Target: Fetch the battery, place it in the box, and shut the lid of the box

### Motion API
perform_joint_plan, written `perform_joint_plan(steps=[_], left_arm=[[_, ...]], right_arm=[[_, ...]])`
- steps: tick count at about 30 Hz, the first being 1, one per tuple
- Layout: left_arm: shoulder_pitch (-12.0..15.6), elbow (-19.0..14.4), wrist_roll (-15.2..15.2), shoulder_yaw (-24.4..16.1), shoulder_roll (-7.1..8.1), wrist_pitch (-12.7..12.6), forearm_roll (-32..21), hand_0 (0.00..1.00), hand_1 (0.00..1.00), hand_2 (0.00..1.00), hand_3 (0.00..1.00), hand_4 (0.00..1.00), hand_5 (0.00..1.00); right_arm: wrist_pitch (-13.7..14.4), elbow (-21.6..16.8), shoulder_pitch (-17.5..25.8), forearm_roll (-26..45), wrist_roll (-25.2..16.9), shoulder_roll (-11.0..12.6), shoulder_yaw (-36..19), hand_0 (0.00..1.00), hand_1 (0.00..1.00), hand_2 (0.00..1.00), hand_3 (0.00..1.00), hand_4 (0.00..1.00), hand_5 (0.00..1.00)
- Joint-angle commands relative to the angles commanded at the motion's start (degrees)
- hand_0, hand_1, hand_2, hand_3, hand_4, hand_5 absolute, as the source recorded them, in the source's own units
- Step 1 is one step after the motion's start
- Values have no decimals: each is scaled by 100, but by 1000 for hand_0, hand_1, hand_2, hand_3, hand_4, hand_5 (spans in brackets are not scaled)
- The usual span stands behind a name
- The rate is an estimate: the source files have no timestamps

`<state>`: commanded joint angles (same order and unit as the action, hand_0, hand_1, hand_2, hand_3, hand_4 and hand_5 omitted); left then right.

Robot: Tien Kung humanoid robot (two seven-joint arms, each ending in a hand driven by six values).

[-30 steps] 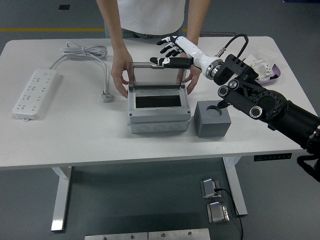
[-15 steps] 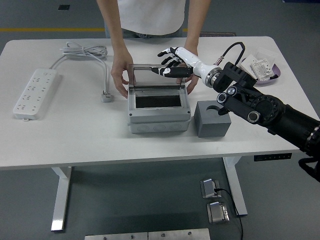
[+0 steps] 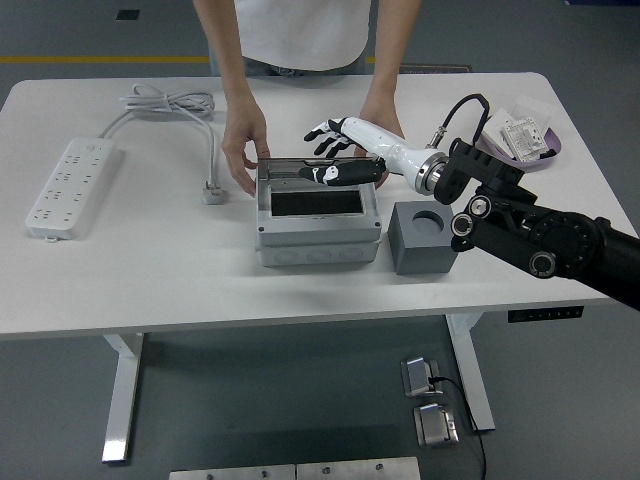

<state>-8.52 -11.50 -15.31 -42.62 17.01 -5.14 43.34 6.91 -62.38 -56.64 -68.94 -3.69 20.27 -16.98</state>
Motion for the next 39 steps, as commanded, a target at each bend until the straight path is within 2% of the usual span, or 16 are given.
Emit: perform_joint_plan(steps=[9, 13, 19, 24, 31, 35, 39], left_arm=[[2, 5, 39, 96, -14, -15, -140, 625, 692, 624, 623, 662, 52], [13, 3, 34, 85, -20, -20, -137, 625, 691, 624, 623, 662, 52], [21, 4, 39, 90, -33, -27, -155, 625, 691, 624, 624, 663, 52], [37, 1, 28, 65, -53, -29, -144, 625, 691, 623, 624, 663, 53], [74, -1, 14, 38, -79, -33, -153, 625, 691, 624, 624, 662, 53], [105, -10, -24, -37, -92, -26, -58, 625, 691, 624, 624, 662, 53], [129, -8, -2, 8, -104, -39, -142, 626, 691, 624, 624, 662, 53]], right_arm=[[-23, -572, 259, -145, 115, 199, 97, 792, 690, 704, 806, 783, 612], [-67, -675, 313, -212, 171, 262, 30, 791, 690, 710, 814, 783, 613], [-210, -728, 448, -473, 305, 388, -368, 786, 691, 712, 818, 781, 612], [-346, -841, 679, -875, 451, 491, -899, 786, 692, 712, 828, 781, 613], [-632, -1248, 1400, -1746, 679, 573, -1986, 787, 692, 710, 821, 781, 613], [-548, -1272, 1764, -2178, 605, 497, -2666, 787, 692, 710, 821, 781, 613], [-205, -1133, 2166, -2038, 244, 363, -3401, 779, 690, 707, 814, 783, 610]])
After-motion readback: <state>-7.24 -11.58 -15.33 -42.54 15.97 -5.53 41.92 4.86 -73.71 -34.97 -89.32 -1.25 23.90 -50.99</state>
